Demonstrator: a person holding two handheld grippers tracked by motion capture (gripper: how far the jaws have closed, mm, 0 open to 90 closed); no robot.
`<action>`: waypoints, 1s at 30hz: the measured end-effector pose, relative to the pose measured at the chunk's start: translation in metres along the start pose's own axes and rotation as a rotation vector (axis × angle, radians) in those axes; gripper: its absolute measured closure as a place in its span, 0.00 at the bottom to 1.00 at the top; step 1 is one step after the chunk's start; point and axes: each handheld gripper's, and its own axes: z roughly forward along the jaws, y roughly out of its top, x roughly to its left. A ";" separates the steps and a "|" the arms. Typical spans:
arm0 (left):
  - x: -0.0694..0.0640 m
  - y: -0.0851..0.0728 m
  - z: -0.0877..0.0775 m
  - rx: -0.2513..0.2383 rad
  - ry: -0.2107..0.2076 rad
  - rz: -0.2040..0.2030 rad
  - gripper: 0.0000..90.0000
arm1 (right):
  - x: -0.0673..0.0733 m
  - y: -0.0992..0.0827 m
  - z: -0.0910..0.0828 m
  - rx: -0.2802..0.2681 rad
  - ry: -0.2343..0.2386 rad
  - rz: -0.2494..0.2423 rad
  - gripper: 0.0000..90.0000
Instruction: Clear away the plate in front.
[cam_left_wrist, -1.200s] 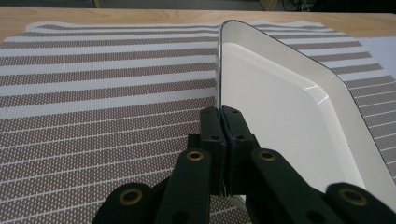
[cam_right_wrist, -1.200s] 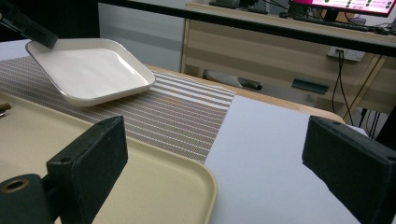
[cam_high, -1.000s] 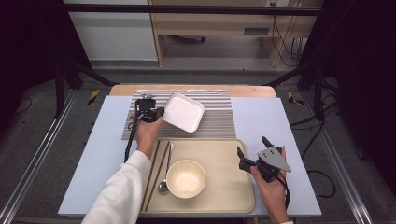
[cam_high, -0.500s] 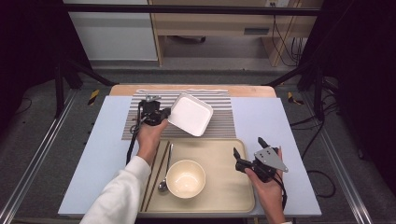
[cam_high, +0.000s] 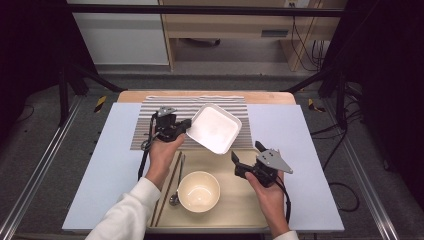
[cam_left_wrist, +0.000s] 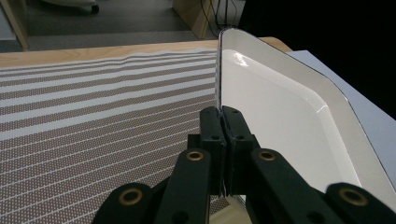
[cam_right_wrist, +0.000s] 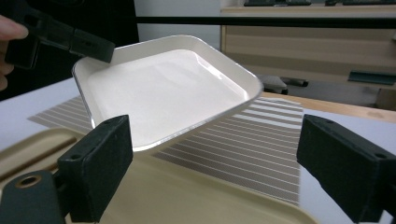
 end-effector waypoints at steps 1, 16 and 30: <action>0.000 -0.001 -0.001 -0.002 -0.003 0.001 0.98 | 0.003 0.001 0.004 0.003 0.003 0.022 0.14; -0.007 -0.006 -0.009 -0.020 -0.021 0.006 0.98 | 0.007 -0.004 0.036 0.076 0.052 0.172 0.19; -0.010 -0.021 -0.007 -0.028 0.027 -0.036 0.98 | 0.011 -0.007 0.043 0.092 0.002 0.166 0.50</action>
